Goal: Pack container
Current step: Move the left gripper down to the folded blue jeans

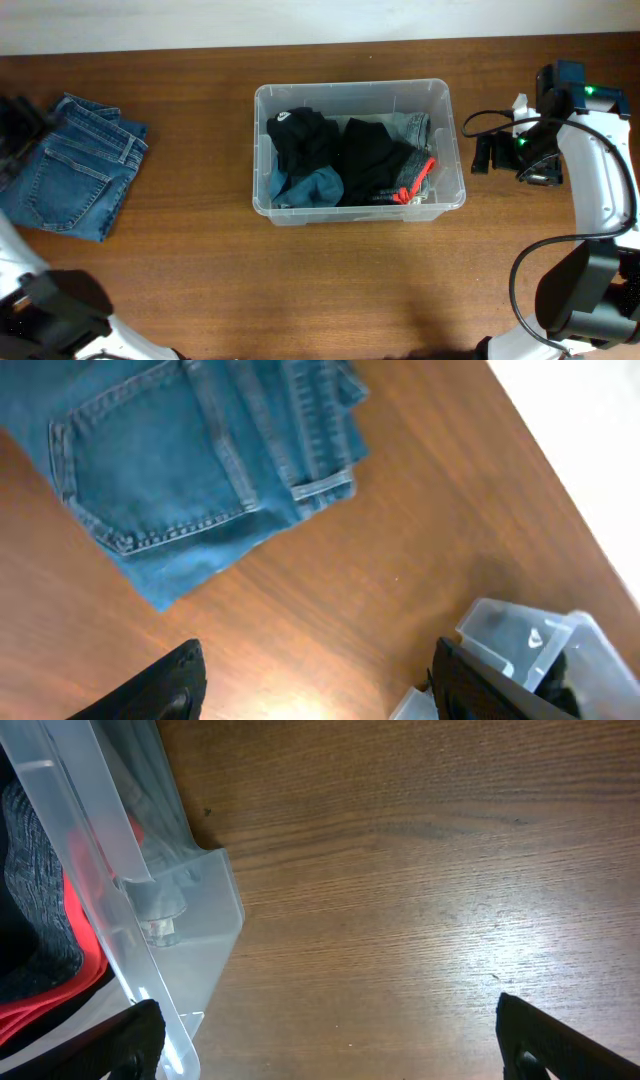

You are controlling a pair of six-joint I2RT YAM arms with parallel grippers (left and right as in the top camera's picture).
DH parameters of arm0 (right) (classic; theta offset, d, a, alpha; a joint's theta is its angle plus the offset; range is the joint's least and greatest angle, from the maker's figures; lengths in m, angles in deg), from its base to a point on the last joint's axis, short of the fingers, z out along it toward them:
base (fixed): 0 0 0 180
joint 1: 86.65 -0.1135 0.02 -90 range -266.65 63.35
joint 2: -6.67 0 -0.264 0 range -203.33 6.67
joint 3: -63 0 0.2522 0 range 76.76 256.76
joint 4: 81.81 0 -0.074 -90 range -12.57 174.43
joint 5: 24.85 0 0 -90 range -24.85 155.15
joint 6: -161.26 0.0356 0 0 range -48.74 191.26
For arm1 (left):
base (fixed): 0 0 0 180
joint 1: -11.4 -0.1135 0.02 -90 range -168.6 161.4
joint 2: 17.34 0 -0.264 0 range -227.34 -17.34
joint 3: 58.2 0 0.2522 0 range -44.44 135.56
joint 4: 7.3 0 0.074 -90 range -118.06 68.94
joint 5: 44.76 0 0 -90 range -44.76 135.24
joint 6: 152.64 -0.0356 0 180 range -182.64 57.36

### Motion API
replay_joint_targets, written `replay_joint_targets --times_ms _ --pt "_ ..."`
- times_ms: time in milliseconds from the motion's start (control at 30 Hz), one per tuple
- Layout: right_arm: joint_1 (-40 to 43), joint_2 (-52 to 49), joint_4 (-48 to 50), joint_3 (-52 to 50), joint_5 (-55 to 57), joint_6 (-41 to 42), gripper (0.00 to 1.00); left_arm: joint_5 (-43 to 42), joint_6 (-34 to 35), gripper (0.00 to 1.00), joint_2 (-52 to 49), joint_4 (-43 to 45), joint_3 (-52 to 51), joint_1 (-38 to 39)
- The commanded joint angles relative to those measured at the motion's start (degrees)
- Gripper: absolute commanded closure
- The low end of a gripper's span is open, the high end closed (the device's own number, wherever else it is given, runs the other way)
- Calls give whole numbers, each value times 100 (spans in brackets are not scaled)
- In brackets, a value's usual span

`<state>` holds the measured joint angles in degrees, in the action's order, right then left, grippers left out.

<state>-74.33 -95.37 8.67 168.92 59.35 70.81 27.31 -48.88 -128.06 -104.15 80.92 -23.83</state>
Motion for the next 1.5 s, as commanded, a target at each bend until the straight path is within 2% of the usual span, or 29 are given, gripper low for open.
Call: replay_joint_targets --times_ms 0,133,267,400,500,600,700,733,833,1000,1133,1200,1300,1433,1467 --pt "-31 107 0 92 48 7 2 -1202 -341 28 -4 304 -855 -625" --pt "-31 107 0 92 48 7 2 -2083 -538 28 -4 970 -1954 -1143" --pt "-31 107 0 92 48 7 2 -2118 -527 28 -4 1805 -3169 -1543" --pt "-31 107 0 92 48 7 2 -2763 -474 28 -4 2776 -4382 -1862" --pt "-31 107 0 92 48 7 2 -2514 -422 28 -4 3244 -4918 -1917" --pt "-31 107 0 92 48 7 2 -2162 -422 28 -4 3563 -5246 -1906" --pt "-31 107 0 92 48 7 2 -2164 -422 28 -4 3871 -5423 -1906" --pt "-31 107 0 92 48 7 2 -1749 -393 28 -4 3917 -5436 -1906" --pt "-31 107 0 92 48 7 2 -1187 -267 28 -4 3921 -5451 -1906" --pt "-31 107 0 92 48 7 2 -1069 46 29 -4 4461 -5755 -1906" --pt "-31 107 0 92 48 7 2 -1215 413 27 -4 5633 -6457 -1906" --pt "-31 107 0 92 48 7 2 -1816 538 26 -4 6467 -6832 -1906" --pt "-31 107 0 92 48 7 2 -2166 800 25 -4 7193 -7149 -1906" --pt "-31 107 0 92 48 7 2 -2175 1093 13 -4 7855 -7460 -1899" --pt "-31 107 0 92 48 7 2 -2173 1233 2 -4 8017 -7532 -1895"
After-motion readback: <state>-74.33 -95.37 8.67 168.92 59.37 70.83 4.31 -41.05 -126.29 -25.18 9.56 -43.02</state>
